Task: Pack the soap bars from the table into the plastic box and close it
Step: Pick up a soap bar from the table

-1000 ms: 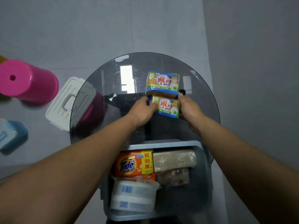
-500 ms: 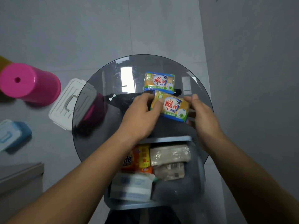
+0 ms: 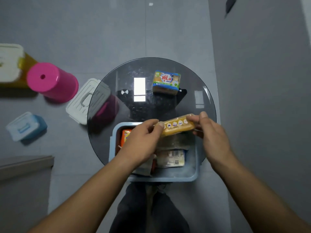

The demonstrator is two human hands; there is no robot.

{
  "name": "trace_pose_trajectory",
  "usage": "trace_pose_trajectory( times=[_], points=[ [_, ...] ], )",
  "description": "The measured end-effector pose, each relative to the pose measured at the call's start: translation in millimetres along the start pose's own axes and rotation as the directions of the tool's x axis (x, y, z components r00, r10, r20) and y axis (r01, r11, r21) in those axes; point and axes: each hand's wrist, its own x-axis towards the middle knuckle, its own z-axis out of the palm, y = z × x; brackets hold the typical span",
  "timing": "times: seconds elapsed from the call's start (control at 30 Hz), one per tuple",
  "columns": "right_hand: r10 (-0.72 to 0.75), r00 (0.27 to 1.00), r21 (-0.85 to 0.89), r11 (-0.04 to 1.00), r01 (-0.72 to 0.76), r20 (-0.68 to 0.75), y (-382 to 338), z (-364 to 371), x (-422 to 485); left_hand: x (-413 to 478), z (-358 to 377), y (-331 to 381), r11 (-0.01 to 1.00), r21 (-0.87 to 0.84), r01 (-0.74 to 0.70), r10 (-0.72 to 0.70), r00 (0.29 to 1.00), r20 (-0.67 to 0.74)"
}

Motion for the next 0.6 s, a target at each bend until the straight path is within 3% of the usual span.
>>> trace_pose_trajectory(
  times=[0.17, 0.47, 0.6],
  points=[
    [0.024, 0.998, -0.064, 0.998, -0.021, 0.054, 7, -1, -22, -9, -4, -19, 0.989, -0.132, 0.073, -0.062, 0.994, 0.087],
    [0.144, 0.976, -0.215, 0.971, -0.107, 0.163, 29, -6, -43, -15, 7, -33, 0.987, 0.018, 0.16, -0.161, 0.972, 0.17],
    [0.139, 0.973, -0.362, 0.93, -0.064, 0.185, 38, -5, -42, -10, 7, -36, 0.972, 0.202, 0.117, -0.148, 0.978, 0.146]
  ],
)
